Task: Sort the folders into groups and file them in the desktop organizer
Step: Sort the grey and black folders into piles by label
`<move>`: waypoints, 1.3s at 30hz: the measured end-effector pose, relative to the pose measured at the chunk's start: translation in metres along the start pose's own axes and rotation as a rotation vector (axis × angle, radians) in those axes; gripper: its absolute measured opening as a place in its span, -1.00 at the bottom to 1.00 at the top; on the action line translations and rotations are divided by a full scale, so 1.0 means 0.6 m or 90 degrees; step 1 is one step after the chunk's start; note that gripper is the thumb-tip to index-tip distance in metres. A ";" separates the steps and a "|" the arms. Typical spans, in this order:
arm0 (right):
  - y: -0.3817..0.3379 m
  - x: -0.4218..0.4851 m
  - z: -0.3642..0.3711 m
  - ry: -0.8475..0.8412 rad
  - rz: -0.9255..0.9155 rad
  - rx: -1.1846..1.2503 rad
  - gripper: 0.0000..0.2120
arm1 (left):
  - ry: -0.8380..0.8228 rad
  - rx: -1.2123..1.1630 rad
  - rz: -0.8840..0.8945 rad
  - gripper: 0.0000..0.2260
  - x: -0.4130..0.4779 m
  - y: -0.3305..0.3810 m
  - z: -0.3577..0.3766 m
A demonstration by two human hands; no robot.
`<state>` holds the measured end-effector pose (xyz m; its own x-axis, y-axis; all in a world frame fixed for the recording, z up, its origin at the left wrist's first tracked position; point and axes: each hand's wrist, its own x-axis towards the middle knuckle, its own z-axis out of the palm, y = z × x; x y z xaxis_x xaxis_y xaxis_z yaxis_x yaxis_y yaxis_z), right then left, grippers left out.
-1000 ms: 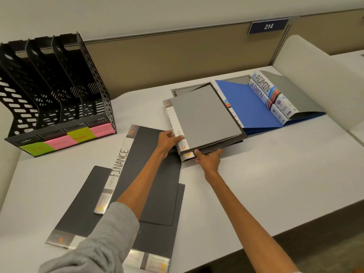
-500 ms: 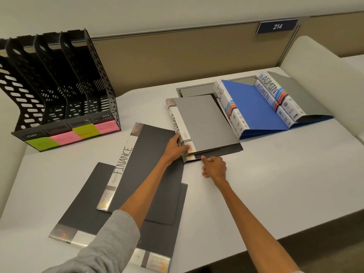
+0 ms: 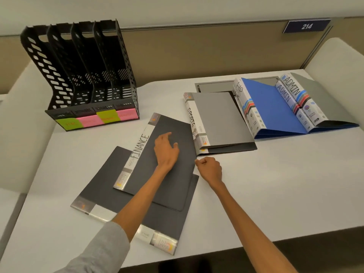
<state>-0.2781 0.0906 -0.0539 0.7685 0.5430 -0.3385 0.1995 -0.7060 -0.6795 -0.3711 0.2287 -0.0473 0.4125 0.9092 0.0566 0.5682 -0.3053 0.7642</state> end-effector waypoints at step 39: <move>-0.151 -0.093 0.109 -0.262 0.032 0.409 -0.36 | 0.257 -0.295 -0.217 -0.68 -0.222 -0.030 -0.335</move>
<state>-0.3786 0.1540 -0.0160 0.4530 0.7322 -0.5085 -0.3190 -0.3996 -0.8594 -0.5791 0.1697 0.0606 -0.0825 0.9942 -0.0689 0.2194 0.0855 0.9719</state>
